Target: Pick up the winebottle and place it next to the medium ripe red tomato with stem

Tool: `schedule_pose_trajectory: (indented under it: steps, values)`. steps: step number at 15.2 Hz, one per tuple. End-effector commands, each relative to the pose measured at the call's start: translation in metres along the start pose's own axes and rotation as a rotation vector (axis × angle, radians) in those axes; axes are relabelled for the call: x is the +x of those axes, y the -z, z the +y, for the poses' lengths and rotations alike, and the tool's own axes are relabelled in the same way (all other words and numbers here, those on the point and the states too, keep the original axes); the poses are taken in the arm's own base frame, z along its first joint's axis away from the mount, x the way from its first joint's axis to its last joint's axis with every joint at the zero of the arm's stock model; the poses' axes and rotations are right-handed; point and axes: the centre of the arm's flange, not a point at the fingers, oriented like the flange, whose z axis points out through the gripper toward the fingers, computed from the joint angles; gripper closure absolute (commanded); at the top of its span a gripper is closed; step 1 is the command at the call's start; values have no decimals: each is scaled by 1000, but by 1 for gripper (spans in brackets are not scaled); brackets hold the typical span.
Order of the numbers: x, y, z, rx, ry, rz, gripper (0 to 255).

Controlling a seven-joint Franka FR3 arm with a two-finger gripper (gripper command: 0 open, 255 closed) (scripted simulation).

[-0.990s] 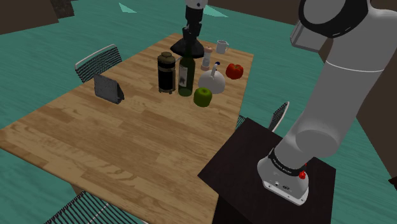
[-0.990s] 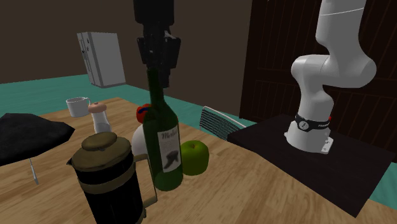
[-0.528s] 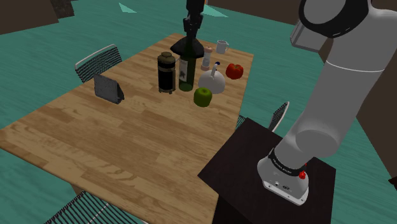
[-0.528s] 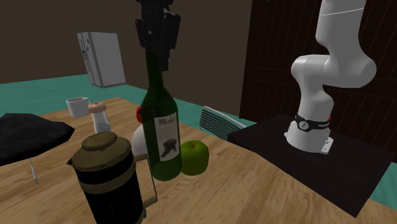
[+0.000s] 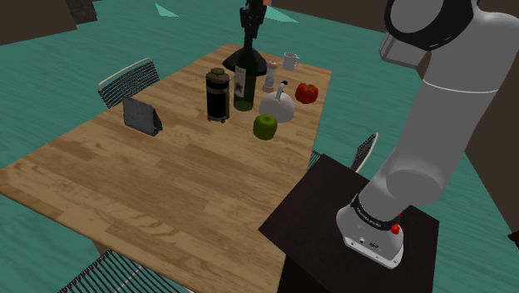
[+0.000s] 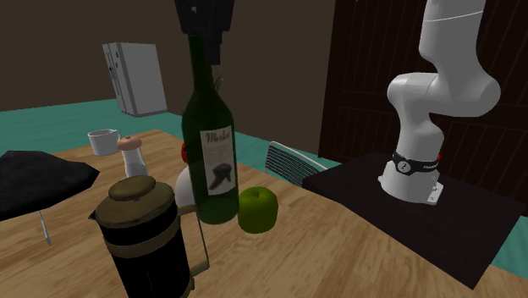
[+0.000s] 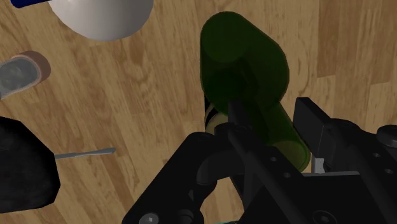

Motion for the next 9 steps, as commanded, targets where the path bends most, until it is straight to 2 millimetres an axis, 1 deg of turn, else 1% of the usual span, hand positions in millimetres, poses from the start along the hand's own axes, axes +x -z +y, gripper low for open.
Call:
schedule_pose_trajectory:
  steps: [1, 9]
  values:
    - [-1, 10, 0, 0, 0, 0, 255]
    - [0, 51, 1, 0, 0, 0, 255]
